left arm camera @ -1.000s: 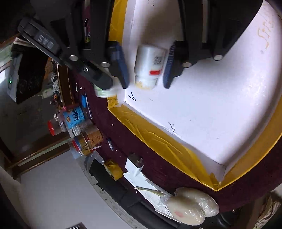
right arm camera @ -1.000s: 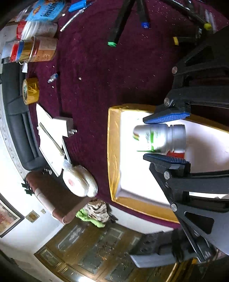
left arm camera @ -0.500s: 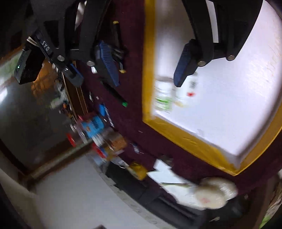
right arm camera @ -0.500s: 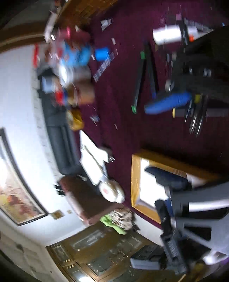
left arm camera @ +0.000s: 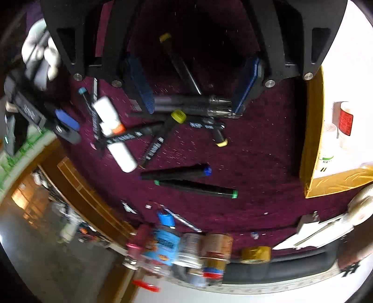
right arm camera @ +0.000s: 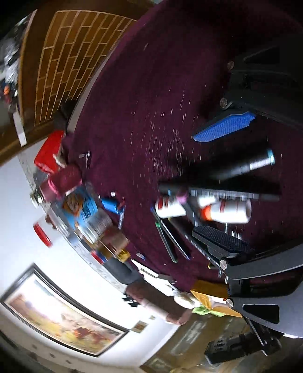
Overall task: Organize rigid objects
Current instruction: 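Grasp a yellow-capped black marker with the left tool while the right tool grasps a clear pen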
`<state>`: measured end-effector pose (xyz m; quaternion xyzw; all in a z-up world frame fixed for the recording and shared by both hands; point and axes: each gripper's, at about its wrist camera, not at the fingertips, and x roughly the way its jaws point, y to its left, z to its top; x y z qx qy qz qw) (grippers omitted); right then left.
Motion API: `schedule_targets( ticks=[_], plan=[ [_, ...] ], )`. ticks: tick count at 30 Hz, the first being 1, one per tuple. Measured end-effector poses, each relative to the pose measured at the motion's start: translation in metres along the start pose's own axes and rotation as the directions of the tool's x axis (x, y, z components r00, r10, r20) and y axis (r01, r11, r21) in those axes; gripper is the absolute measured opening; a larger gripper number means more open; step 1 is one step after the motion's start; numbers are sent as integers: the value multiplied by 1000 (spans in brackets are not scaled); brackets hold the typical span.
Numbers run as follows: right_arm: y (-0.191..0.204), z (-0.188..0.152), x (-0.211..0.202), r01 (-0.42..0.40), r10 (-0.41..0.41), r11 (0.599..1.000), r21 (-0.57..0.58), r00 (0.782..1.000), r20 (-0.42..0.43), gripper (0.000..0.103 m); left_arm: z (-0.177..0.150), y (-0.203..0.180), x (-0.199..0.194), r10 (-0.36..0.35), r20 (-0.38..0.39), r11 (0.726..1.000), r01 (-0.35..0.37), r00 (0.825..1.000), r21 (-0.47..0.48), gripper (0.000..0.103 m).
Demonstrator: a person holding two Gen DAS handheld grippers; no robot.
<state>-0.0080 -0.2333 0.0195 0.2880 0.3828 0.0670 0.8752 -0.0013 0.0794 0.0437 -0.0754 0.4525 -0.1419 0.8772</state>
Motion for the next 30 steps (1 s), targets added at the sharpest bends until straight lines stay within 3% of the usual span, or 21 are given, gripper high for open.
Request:
schedule_targets(
  ticks=[3,7,10,13,15,17,22,24,28,30],
  plan=[
    [-14,-2,6,-20,20,999,30,1000,7,70,10,4,9,51,20,998,-51,998,-32,68],
    [-21,-3,10,-55,55,996,67,998,-3,70,18,-8,31,117,-8,992,-117,993,44,68],
    [-23,-6,10,-57,58,997,58,998,-7,70,10,-26,39,59,-83,990,-48,995,133,68],
    [-24,-7,11,-58,59,997,47,998,-11,70,-3,-45,37,41,-101,977,-19,994,211,68],
    [-25,-8,12,-61,61,997,45,998,-11,70,-5,-47,33,-49,-143,981,75,988,178,68],
    [-25,-8,12,-66,66,997,47,998,-12,70,-7,-38,22,-89,-135,990,103,987,96,68],
    [-27,-8,12,-75,76,996,54,997,-11,71,-23,-8,-17,30,-38,998,-32,999,-47,68],
    [-27,-8,12,-74,75,996,53,997,-11,71,-35,-7,-24,70,-23,997,-71,997,-43,68],
    [-26,-9,12,-71,71,996,50,997,-11,71,-50,-22,0,102,-82,995,-101,991,22,68],
    [-26,-9,11,-69,69,996,48,998,-11,71,-51,-32,15,130,-77,989,-125,988,77,57]
  ],
)
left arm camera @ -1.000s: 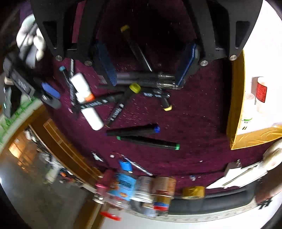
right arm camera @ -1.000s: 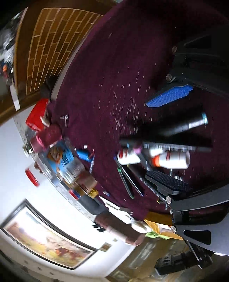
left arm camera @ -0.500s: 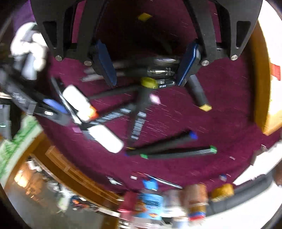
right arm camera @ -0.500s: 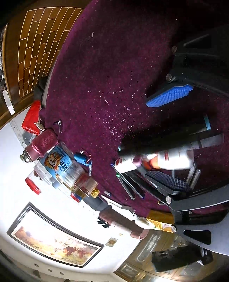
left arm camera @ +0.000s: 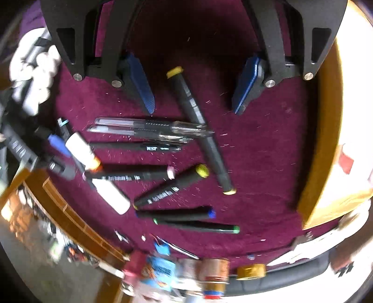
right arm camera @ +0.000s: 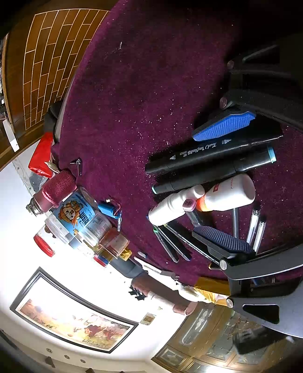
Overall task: Organize rigid objects
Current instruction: 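Grasp a yellow-capped black marker with the left tool while the right tool grasps a clear pen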
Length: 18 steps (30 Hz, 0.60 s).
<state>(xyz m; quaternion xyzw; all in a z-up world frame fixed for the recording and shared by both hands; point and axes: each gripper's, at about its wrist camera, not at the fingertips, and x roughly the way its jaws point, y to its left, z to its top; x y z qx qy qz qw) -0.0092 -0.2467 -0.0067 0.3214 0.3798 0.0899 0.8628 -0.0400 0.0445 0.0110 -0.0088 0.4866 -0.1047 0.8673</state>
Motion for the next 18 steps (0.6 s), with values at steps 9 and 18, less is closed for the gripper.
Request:
schedule_targets(
  ticks=[9,18],
  plan=[
    [3,-1,0,22,-22,1000,-20,1000,1,71,-16,33,-21,-50,2,998,50,999,-25,12],
    [3,-1,-1,24,-24,999,-21,1000,2,71,-13,27,-12,5,22,999,-4,1000,-41,44]
  ],
)
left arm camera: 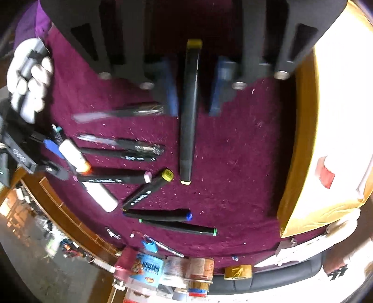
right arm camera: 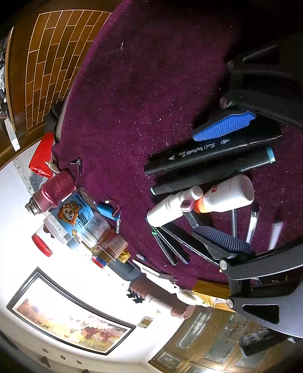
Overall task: Organize rigid objects
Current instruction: 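Grasp a yellow-capped black marker with the left tool while the right tool grasps a clear pen, then lower the black marker into the tray and open the left tool while the right tool releases the pen there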
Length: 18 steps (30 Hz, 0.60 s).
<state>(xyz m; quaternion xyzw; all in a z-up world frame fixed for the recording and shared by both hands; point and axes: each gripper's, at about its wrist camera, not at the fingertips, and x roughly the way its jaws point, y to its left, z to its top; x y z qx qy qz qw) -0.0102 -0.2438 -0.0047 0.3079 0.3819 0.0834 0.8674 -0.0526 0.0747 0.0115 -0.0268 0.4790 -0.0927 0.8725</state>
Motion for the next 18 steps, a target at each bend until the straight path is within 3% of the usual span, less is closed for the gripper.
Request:
schedule_targets(
  ticks=[2,3,4,5,11,14,15,18],
  plan=[
    [1,0,0,5,-5,1000,-5,1000,0,71,2,-11,7,39,43,997,-42,998,66,45],
    [2,-1,0,10,-10,1000,-10,1000,0,71,2,-15,8,52,48,994,-57,997,88,38],
    [2,-1,1,15,-15,1000,-14,1000,0,71,2,-15,6,30,51,996,-34,998,88,19],
    [3,-1,1,19,-19,1000,-18,1000,0,71,1,-11,3,-26,45,997,23,999,68,13],
    [12,-3,-12,89,-89,994,-58,996,6,70,-8,24,-20,-174,60,982,178,983,-69,12],
    [47,-16,-44,20,-13,980,-199,999,38,70,-13,33,-41,-242,115,963,253,963,-95,12],
    [66,-25,-47,8,-4,954,-300,1000,11,70,-14,35,-48,-262,133,956,276,956,-98,12],
    [96,-45,-32,-32,-25,888,-459,993,-117,70,-12,37,-58,-315,169,937,335,934,-102,12]
  ],
)
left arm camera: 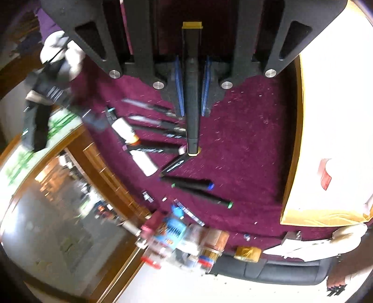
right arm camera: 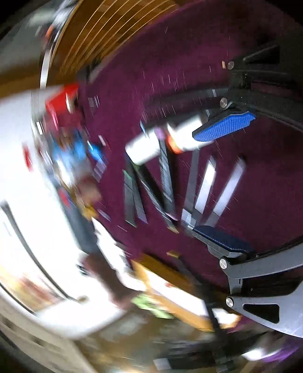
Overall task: Organize rigid objects
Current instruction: 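Lower the black marker into the tray and open the left tool while the right tool releases the pen there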
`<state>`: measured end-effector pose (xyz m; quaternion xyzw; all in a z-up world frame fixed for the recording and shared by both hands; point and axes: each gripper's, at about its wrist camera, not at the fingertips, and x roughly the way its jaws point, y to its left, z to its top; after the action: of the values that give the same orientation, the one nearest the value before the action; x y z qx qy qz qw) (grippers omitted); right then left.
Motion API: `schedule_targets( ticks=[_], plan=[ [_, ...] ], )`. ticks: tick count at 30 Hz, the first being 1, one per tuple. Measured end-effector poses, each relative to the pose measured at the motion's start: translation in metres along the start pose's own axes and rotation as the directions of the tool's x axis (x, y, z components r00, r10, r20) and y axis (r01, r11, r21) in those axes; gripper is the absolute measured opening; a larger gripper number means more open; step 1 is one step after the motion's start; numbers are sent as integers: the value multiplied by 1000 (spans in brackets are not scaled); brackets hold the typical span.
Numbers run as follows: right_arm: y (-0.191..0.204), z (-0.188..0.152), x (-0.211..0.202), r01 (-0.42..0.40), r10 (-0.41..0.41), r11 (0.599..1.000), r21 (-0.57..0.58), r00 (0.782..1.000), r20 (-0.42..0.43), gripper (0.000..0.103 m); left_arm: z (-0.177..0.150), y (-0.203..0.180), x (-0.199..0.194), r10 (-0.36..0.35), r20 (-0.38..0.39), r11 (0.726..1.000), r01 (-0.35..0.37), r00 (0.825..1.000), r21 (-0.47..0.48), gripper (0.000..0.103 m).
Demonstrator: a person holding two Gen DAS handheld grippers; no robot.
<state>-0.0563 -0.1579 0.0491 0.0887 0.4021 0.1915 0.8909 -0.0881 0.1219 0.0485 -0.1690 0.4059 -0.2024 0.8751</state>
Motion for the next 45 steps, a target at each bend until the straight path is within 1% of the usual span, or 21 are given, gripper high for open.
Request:
schedule_targets(
  ticks=[2,5,6,8,9,10,12,17,20,22,25,27,29,31,33,36,38,39,41,43,45],
  plan=[
    [17,-3,22,-2,-5,996,-85,996,-84,70,1,-2,-6,-24,14,1000,24,1000,2,12],
    [24,-7,52,2,-25,991,-132,985,-168,66,-1,-1,-16,-44,28,999,45,999,-1,12],
    [24,-9,60,0,-26,991,-134,981,-192,57,-1,-1,-19,-45,34,999,45,998,-2,12],
    [30,-11,65,26,-59,984,-175,980,-190,53,-2,4,-28,-50,46,999,50,998,-10,12],
    [33,-13,66,36,-72,982,-187,979,-191,50,-1,6,-33,-52,54,999,52,997,-14,12],
    [35,-14,66,37,-76,980,-194,978,-195,43,-1,8,-36,-52,60,998,54,997,-18,12],
    [44,-18,66,49,-96,972,-228,975,-198,39,-1,12,-39,-58,68,998,60,996,-30,12],
    [65,-26,71,75,-141,950,-302,969,-202,35,-2,18,-36,-75,65,995,78,995,-57,12],
    [75,-21,79,91,-157,941,-327,970,-183,29,-4,19,-35,-87,58,993,91,995,-72,12],
    [79,-19,82,85,-149,943,-323,973,-177,19,-4,22,-38,-83,63,993,88,995,-80,12],
    [82,-16,85,87,-146,952,-294,972,-185,8,-2,29,-51,-71,92,993,79,993,-92,12],
    [80,-16,83,70,-121,965,-252,974,-191,8,1,38,-63,-55,121,993,67,991,-101,12],
    [75,-12,78,24,-59,984,-179,979,-194,8,6,49,-75,-37,155,992,55,987,-115,12],
    [73,-5,68,-58,41,994,-93,982,-184,8,12,62,-86,-9,181,991,33,983,-128,12],
    [75,4,59,-129,121,991,-38,979,-166,8,17,78,-92,22,193,988,8,981,-153,12],
    [88,21,49,-255,256,967,26,957,-137,9,25,101,-98,63,196,981,-24,979,-192,12],
    [96,31,49,-312,315,949,46,940,-133,9,32,116,-99,93,189,976,-52,978,-213,12],
    [104,37,52,-349,354,935,62,925,-135,9,35,121,-97,103,184,973,-60,978,-223,12],
    [117,45,59,-395,404,915,87,903,-145,9,43,135,-95,116,171,966,-71,978,-248,12],
    [131,51,70,-417,427,904,97,889,-163,9,52,147,-91,130,157,959,-84,979,-269,12],
    [150,56,85,-422,433,902,94,881,-189,9,61,160,-83,141,140,953,-96,980,-288,13]
  ],
)
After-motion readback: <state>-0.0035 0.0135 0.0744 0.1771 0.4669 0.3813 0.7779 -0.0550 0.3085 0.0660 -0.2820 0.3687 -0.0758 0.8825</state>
